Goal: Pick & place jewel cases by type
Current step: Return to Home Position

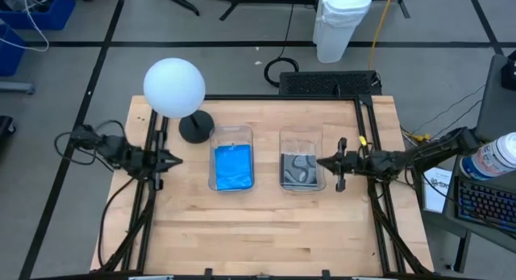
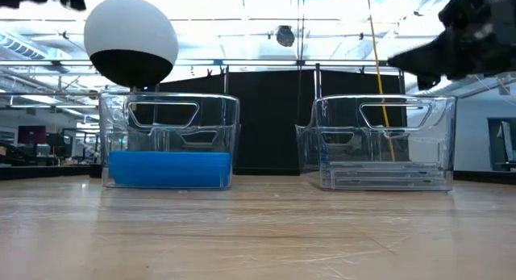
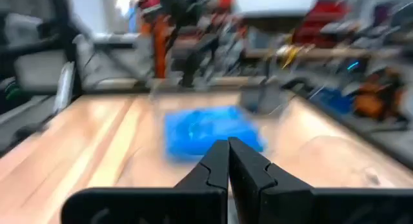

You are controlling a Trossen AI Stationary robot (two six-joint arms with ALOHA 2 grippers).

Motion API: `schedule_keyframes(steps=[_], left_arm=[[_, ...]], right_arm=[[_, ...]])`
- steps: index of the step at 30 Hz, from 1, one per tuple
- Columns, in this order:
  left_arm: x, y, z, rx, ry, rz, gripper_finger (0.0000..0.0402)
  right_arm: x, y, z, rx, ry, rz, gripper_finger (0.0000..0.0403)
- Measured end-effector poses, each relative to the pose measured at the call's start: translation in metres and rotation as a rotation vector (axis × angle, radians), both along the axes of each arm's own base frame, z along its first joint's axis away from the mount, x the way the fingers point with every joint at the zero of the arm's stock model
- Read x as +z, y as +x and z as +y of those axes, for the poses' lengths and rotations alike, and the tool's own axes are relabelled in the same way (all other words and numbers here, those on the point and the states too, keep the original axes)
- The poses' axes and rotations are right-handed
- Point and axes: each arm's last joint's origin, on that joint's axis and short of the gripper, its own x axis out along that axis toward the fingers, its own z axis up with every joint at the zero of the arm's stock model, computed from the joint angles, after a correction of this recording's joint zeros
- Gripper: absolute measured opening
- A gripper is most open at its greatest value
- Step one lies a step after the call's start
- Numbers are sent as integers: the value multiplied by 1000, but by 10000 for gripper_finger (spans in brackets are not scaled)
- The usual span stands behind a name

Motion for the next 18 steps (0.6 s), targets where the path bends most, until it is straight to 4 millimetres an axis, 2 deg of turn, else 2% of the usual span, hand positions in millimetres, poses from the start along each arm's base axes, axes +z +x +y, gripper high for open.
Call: schedule_keyframes(steps=[2,5,7,9,13,16,18], left_arm=[[-16,1,-1,-12,-12,64,1],[-37,3,-3,-21,7,103,1],[-52,6,-4,-1,23,135,1],[-66,8,-5,18,23,167,1],[-88,14,-8,-12,-20,193,1],[-91,15,-10,-64,-51,196,0],[-92,16,-11,-82,-61,211,0]], right_arm=[[-1,-1,0,50,11,76,0],[4,-6,-1,27,37,89,0],[-1,-10,-3,14,39,96,0],[-5,-13,-3,17,48,55,0],[3,-18,-5,23,92,-50,0],[-5,-18,-5,18,119,25,0],[-4,-18,-5,17,128,12,0]])
